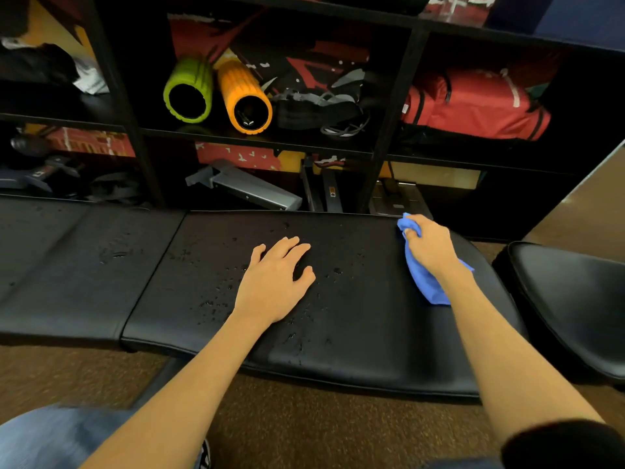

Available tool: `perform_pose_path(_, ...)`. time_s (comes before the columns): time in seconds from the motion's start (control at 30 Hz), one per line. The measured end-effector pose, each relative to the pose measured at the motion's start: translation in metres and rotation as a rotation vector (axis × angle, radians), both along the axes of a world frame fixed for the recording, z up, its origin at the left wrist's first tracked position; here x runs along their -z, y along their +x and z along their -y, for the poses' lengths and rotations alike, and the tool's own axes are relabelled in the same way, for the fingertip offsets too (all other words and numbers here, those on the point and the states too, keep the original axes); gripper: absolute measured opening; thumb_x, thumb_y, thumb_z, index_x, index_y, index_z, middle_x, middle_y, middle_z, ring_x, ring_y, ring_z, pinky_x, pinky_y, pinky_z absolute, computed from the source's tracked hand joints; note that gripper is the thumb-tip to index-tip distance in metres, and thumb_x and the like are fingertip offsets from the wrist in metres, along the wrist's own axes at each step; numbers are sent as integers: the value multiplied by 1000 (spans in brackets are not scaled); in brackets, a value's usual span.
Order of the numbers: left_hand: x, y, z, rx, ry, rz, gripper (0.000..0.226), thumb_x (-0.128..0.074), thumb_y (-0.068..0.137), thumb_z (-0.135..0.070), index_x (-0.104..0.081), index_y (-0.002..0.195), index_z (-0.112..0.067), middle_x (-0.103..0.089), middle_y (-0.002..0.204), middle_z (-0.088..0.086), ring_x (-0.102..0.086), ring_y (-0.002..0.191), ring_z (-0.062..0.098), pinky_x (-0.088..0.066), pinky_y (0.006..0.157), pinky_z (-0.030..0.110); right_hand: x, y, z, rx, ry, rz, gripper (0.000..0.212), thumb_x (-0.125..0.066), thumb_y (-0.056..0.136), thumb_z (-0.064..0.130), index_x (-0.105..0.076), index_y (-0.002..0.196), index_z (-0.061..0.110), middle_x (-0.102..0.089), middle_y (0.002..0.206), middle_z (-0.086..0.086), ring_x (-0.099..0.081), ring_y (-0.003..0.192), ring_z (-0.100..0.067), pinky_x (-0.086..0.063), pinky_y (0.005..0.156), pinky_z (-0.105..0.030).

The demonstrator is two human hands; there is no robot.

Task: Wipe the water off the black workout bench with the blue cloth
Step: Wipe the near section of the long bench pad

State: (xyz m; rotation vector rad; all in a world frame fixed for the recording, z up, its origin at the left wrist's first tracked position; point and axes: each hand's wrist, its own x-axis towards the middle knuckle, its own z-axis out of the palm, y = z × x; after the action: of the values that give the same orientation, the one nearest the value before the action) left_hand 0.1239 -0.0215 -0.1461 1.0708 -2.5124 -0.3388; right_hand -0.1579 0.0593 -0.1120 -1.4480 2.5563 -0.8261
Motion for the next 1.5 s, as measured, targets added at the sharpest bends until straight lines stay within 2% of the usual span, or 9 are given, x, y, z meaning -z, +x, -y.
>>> perform_pose_path(0.13,-1,-1,0,-7,-8,-7,49,-38,95,-45,-38,142,-31,-32,151,-9,-23,141,6,-8,118,36,0,10,33,-30,18,2,27,-41,97,10,-62,113,7,-57,129,-9,-50,122,-27,-33,97,-26)
perform_pose_path(0.27,-1,1,0,-9,-12,-10,49,-39,95,-45,-39,142,-30,-34,151,-9,-25,140,7,-9,118,36,4,34,24,-192,27,28,21,-44,96,13,-63,103,11,-65,110,-4,-57,107,-22,-33,81,-17)
perform_pose_path(0.43,-4,-1,-1,-9,-7,-18,49,-39,95,-44,-39,142,-30,-33,151,-9,-25,141,7,-8,118,36,-2,26,-24,-356,59,47,32,-53,95,19,-59,126,19,-53,132,10,-45,124,-5,-27,100,-10)
perform_pose_path(0.53,-2,0,-1,-13,-13,-12,49,-38,95,-45,-39,142,-30,-34,151,-9,-25,140,7,-8,118,36,-4,0,-32,-299,65,-16,29,-51,96,17,-61,123,19,-57,132,3,-50,124,-12,-28,101,-14)
perform_pose_path(0.7,-1,0,0,-16,-34,-3,50,-38,95,-45,-41,141,-29,-35,149,-9,-28,139,7,-11,118,37,7,-22,10,-51,34,-60,28,-43,96,14,-61,117,15,-63,122,-5,-57,110,-24,-30,82,-13)
perform_pose_path(0.87,-1,-2,-2,-18,-21,-5,49,-38,94,-46,-40,141,-31,-35,149,-10,-28,139,7,-11,118,37,7,-2,56,-9,72,31,28,-40,97,18,-59,117,15,-61,120,-11,-53,113,-31,-40,90,-35)
perform_pose_path(1.03,-1,1,0,-20,-13,-2,49,-37,94,-46,-39,141,-31,-35,149,-11,-28,138,6,-9,118,36,8,43,63,-154,68,115,29,-44,95,23,-59,120,22,-63,118,-9,-55,109,-28,-41,87,-35)
perform_pose_path(1.23,-3,-1,1,-15,-17,-24,49,-38,94,-47,-41,141,-32,-35,149,-11,-29,138,5,-9,118,35,-3,37,-2,-280,25,176,28,-51,95,12,-64,118,19,-59,123,9,-51,114,-4,-32,94,-12)
perform_pose_path(1.5,-1,0,0,-25,-13,-23,49,-39,94,-47,-41,140,-31,-35,149,-11,-30,138,5,-10,118,35,0,1,44,-15,41,37,31,-40,96,11,-61,119,10,-62,123,-11,-56,111,-28,-35,86,-23)
